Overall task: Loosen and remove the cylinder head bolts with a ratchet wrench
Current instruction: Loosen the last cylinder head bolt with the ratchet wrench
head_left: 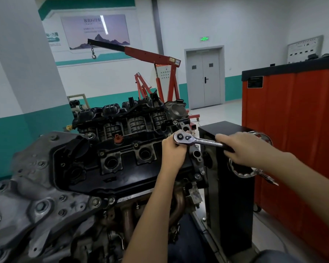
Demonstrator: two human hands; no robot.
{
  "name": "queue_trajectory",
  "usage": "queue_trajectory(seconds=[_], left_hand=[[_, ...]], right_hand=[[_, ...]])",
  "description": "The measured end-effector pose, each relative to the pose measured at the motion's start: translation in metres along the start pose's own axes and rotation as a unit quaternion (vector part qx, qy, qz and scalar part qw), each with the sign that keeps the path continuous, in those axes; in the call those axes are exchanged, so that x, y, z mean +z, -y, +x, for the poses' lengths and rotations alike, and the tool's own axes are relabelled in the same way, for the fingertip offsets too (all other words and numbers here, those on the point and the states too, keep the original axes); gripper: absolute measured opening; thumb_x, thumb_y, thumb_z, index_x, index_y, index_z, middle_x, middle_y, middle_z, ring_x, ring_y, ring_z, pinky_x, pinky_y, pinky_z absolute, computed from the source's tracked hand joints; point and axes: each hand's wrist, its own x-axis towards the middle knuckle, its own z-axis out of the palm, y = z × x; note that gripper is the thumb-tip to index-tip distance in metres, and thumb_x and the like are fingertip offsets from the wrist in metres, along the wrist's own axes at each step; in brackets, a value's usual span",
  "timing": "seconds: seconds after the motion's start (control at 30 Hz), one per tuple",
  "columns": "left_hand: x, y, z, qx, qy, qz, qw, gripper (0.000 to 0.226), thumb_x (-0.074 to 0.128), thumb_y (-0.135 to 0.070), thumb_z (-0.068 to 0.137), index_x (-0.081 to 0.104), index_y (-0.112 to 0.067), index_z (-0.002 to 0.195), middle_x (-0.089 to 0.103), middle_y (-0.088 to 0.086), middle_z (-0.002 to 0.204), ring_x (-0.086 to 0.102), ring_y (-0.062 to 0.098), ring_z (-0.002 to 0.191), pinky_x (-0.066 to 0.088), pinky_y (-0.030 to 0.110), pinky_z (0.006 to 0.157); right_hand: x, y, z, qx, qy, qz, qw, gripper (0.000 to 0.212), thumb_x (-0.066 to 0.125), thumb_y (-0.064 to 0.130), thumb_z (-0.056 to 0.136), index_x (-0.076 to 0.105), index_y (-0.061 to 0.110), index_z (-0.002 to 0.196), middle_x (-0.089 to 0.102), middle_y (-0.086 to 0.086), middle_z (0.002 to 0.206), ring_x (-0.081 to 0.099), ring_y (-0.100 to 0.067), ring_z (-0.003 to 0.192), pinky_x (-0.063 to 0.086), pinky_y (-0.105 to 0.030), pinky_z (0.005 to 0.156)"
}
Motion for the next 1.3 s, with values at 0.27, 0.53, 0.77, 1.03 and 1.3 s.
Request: queue_trajectory(seconds=[0.27,0.53,0.77,1.03,1.3], left_hand=[[0.006,-0.001,-0.002,-0.007,-0.018,0.004,1.000,0.057,0.062,-0.013,0.094,0.047,-0.035,0.044,0.040,-0.015,0.043,0.034,-0.001,0.046,0.030,0.014,0.053],[0.003,0.003,0.001,-0.008,0.001,0.010,1.000,0.054,0.062,-0.014,0.094,0.050,-0.038,0.046,0.043,-0.016,0.044,0.036,-0.001,0.048,0.032,0.018,0.054],[0.004,0.000,-0.004,0.005,-0.034,-0.014,0.999,0.015,0.055,-0.016,0.076,0.065,-0.023,0.066,0.060,-0.013,0.062,0.050,-0.003,0.059,0.039,0.010,0.057],[0.007,0.011,0.001,0.012,-0.025,0.015,0.999,0.046,0.059,0.002,0.088,0.058,-0.031,0.055,0.045,-0.019,0.044,0.036,-0.004,0.047,0.029,0.010,0.051],[0.000,0.009,0.000,0.003,0.010,0.028,1.000,0.050,0.060,-0.002,0.088,0.059,-0.037,0.051,0.051,-0.017,0.049,0.042,-0.003,0.053,0.037,0.019,0.057]], right_hand=[[0.072,0.139,-0.043,0.212,-0.104,0.476,0.847,0.018,0.056,0.010,0.087,0.048,0.019,0.100,0.056,-0.009,0.072,0.054,-0.018,0.056,0.042,-0.027,0.047],[0.065,0.098,-0.045,0.144,-0.051,0.425,0.892,0.022,0.057,0.004,0.084,0.052,0.021,0.098,0.054,-0.004,0.066,0.052,-0.009,0.050,0.039,-0.018,0.045],[0.001,0.004,-0.004,0.011,-0.016,0.019,1.000,0.016,0.056,0.019,0.090,0.048,0.021,0.104,0.041,0.014,0.062,0.041,0.002,0.054,0.023,-0.011,0.047],[0.078,0.139,-0.040,0.192,-0.121,0.492,0.840,0.020,0.056,0.005,0.084,0.051,0.018,0.100,0.050,-0.004,0.062,0.046,-0.006,0.046,0.037,-0.020,0.044],[0.055,0.069,-0.043,0.113,-0.036,0.352,0.928,0.024,0.057,0.005,0.085,0.054,0.020,0.104,0.052,0.001,0.065,0.048,-0.006,0.047,0.037,-0.017,0.044]])
